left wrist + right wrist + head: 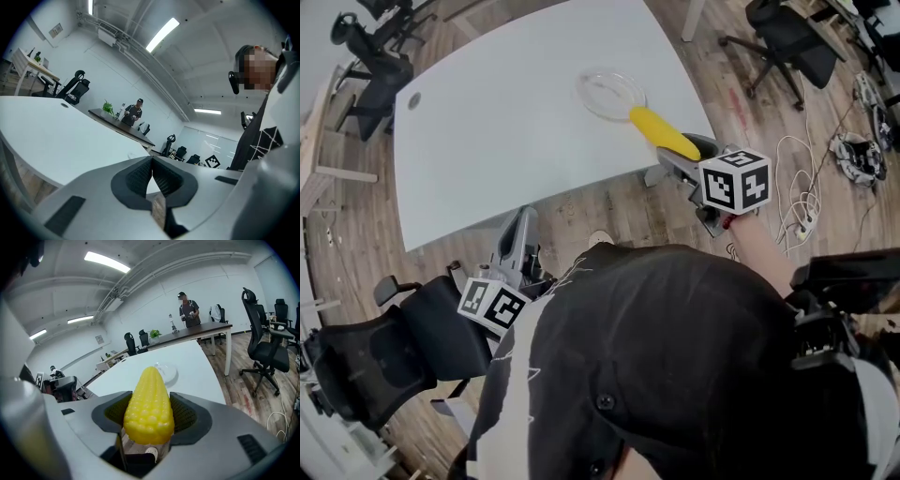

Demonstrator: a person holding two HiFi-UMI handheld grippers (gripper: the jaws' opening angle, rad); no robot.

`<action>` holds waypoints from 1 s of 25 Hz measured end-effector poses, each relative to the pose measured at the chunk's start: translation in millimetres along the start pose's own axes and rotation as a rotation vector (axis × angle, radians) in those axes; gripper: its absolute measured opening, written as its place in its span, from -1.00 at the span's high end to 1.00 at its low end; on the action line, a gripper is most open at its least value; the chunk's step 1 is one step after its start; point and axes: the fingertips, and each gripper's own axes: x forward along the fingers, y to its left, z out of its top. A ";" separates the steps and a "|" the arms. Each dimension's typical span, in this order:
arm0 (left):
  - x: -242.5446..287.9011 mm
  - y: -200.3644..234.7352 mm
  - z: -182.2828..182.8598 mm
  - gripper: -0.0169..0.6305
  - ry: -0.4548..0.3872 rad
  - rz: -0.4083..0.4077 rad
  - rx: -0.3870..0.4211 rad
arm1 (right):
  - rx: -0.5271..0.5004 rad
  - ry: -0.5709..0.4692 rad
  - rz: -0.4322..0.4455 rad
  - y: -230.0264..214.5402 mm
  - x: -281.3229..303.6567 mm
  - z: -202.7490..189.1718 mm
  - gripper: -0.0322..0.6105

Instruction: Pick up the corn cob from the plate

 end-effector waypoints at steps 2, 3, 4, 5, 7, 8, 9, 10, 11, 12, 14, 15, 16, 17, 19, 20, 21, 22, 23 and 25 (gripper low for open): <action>3.0 -18.3 -9.6 0.90 -0.002 -0.003 0.000 | 0.002 -0.005 0.018 -6.3 -15.8 -3.4 0.10; 3.5 -27.0 -15.4 0.90 -0.002 -0.002 0.000 | 0.008 -0.012 0.028 -9.5 -23.6 -5.5 0.10; 3.2 -35.2 -21.8 0.91 -0.003 -0.001 0.001 | 0.016 -0.020 0.037 -12.8 -31.5 -8.3 0.10; 2.2 -43.0 -28.6 0.90 -0.004 0.001 0.000 | 0.026 -0.030 0.045 -16.2 -39.4 -11.4 0.10; -0.7 -57.2 -41.7 0.91 -0.005 0.004 -0.002 | 0.053 -0.051 0.058 -23.2 -54.4 -17.4 0.10; -2.2 -63.7 -47.5 0.90 -0.004 0.005 -0.002 | 0.067 -0.060 0.064 -26.4 -61.4 -20.1 0.10; -4.0 -69.9 -52.8 0.91 -0.004 0.007 -0.002 | 0.078 -0.067 0.070 -29.2 -68.4 -22.9 0.10; -6.3 -76.2 -57.6 0.90 -0.006 0.008 -0.001 | 0.084 -0.073 0.075 -31.4 -75.7 -26.2 0.10; -9.4 -83.1 -62.1 0.91 -0.010 0.009 0.001 | 0.085 -0.079 0.078 -32.9 -83.4 -30.1 0.10; -13.8 -90.8 -66.5 0.90 -0.015 0.009 0.004 | 0.081 -0.084 0.080 -33.1 -92.0 -34.8 0.10; -25.8 -107.2 -76.1 0.90 -0.023 0.008 0.011 | 0.072 -0.094 0.082 -30.2 -110.3 -46.2 0.10; -31.9 -114.4 -80.9 0.91 -0.026 0.007 0.013 | 0.070 -0.100 0.081 -28.3 -118.5 -51.9 0.10; -37.0 -120.0 -85.6 0.90 -0.026 0.006 0.015 | 0.070 -0.103 0.081 -26.8 -124.8 -57.0 0.10; -40.7 -123.9 -90.0 0.90 -0.025 0.005 0.016 | 0.069 -0.104 0.083 -25.7 -129.2 -61.6 0.10; -45.0 -128.3 -98.2 0.90 -0.019 0.005 0.018 | 0.058 -0.096 0.090 -24.4 -133.9 -70.5 0.10; -46.2 -129.4 -101.7 0.90 -0.016 0.005 0.018 | 0.049 -0.089 0.093 -24.2 -135.0 -74.9 0.10; -47.3 -130.1 -104.6 0.91 -0.014 0.005 0.019 | 0.040 -0.082 0.095 -24.1 -135.9 -79.0 0.10; -48.9 -130.9 -107.1 0.90 -0.012 0.005 0.019 | 0.035 -0.077 0.096 -23.5 -137.0 -82.8 0.10; -51.2 -131.6 -109.2 0.90 -0.011 0.005 0.020 | 0.034 -0.073 0.097 -22.4 -138.2 -86.1 0.10; -56.3 -132.1 -112.2 0.91 -0.009 0.006 0.025 | 0.038 -0.073 0.102 -19.4 -139.7 -90.6 0.10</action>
